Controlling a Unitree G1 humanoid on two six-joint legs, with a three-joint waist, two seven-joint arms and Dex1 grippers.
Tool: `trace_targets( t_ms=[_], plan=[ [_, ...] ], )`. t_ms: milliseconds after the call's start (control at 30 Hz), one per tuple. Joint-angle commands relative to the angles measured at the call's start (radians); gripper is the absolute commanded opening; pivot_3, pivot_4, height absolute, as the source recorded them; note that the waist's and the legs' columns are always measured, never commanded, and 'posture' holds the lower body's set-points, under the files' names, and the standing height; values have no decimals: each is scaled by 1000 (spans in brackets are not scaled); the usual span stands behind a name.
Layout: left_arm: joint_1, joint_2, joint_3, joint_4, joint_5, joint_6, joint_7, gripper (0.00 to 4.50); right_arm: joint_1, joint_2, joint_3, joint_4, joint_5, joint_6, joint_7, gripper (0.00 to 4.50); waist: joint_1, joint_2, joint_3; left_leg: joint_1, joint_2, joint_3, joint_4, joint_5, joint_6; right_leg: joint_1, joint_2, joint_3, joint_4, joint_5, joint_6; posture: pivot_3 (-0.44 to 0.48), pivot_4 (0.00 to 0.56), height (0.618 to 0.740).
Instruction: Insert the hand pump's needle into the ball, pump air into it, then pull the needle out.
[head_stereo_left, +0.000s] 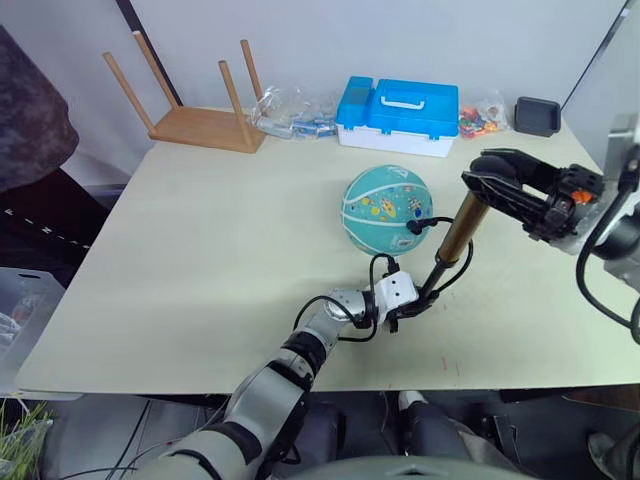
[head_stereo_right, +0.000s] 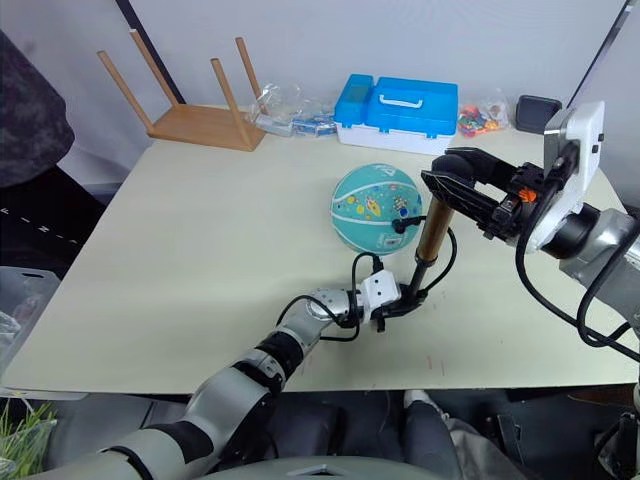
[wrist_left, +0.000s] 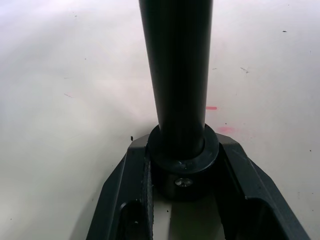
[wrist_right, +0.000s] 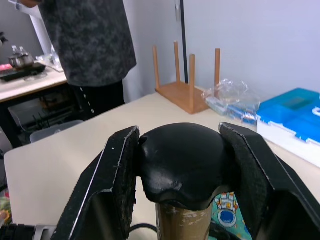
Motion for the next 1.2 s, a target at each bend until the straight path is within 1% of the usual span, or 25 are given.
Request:
trace_targets(
  t_ms=[33,133,200,233,267,333,367,400,467,567,633,700,800,900,933,1000,1033,1100,1200],
  plan=[
    [52,43,-33,105,59,51,-8,1087,16,0,28,-18,-73,-35,27,2048,0,0,0,0,0,0,0,0,0,0,0,0,0,0,0,0,150,740],
    [50,42,-33,108,58,53,-7,1087,121,59,145,47,-227,-86,80,2048,0,-7,-5,2,0,0,0,0,0,1,1,0,0,0,0,0,150,740],
    [49,42,-32,110,57,53,-4,1087,175,88,222,95,-333,-139,125,2048,-5,-8,-7,4,1,0,0,0,0,3,2,0,0,0,0,0,150,740],
    [50,43,-32,109,57,52,-2,1087,205,104,281,130,-397,-170,150,2048,-8,-9,-8,6,1,1,0,0,0,4,1,0,0,0,0,0,150,740],
    [52,44,-31,109,56,52,1,1087,227,121,324,158,-448,-197,168,2048,-13,-12,-11,6,1,1,0,0,0,5,2,0,0,0,1,0,150,740],
    [54,45,-30,108,55,52,4,1087,251,145,374,197,-517,-233,191,2048,-18,-13,-12,11,1,0,-1,0,0,10,3,-1,0,-2,2,0,150,740],
    [59,49,-28,103,54,52,4,1087,267,161,422,229,-570,-252,196,2048,-20,-12,-12,14,1,0,-1,0,0,12,3,0,0,-3,4,0,150,740],
    [65,55,-28,97,54,50,4,1087,281,177,462,257,-614,-271,201,2048,-25,-15,-15,15,1,0,-2,0,0,13,3,0,0,-3,4,0,150,740],
    [74,63,-24,86,50,50,2,1087,300,208,502,293,-664,-291,206,2048,-26,-16,-16,20,3,-1,-3,0,-1,15,5,2,0,-4,4,0,150,740],
    [84,72,-24,76,50,48,-2,1087,309,231,505,303,-691,-305,217,2048,-27,-17,-18,20,5,-1,-3,0,-1,15,8,2,0,-4,3,0,150,740],
    [85,77,-23,73,50,50,-4,1087,297,239,466,285,-677,-306,224,2048,-28,-15,-19,21,6,-1,-4,0,-1,15,8,2,0,-4,3,0,150,740],
    [80,76,-22,75,49,55,-5,1087,274,244,402,252,-628,-291,220,2048,-28,-15,-19,21,6,-1,-4,0,-1,15,8,2,0,-4,2,0,150,740],
    [74,62,-28,83,54,58,-3,1087,220,215,271,174,-520,-247,207,2048,-26,-13,-15,19,6,0,-4,0,-1,14,8,3,0,-4,2,0,150,740],
    [64,41,-35,97,60,56,-2,1087,126,129,98,84,-324,-155,174,2048,-22,-6,-7,16,4,0,-2,0,-1,13,6,3,0,-3,3,0,150,740],
    [60,36,-37,104,62,55,-2,1087,86,87,43,63,-249,-123,156,2048,-16,0,-3,15,3,0,-2,0,-1,12,5,3,0,-3,3,0,150,740],
    [53,28,-39,115,65,56,-1,1087,17,10,-33,56,-134,-62,112,2048,-9,4,0,7,1,-1,1,0,0,5,3,2,0,0,1,0,150,740],
    [50,26,-39,118,66,56,-2,1087,-7,-19,-57,60,-99,-36,90,2048,-3,4,1,1,0,-1,2,0,0,1,2,2,0,1,1,0,150,740],
    [46,23,-38,124,67,58,-2,1087,-42,-70,-93,71,-23,9,51,2048,4,2,2,-1,-1,-1,2,0,0,-1,1,1,0,1,0,0,150,740],
    [39,19,-38,130,66,59,-3,1087,-121,-167,-159,113,146,64,-19,2048,7,1,2,-6,-2,-1,2,0,0,-5,0,1,0,1,1,0,150,740]
  ],
)
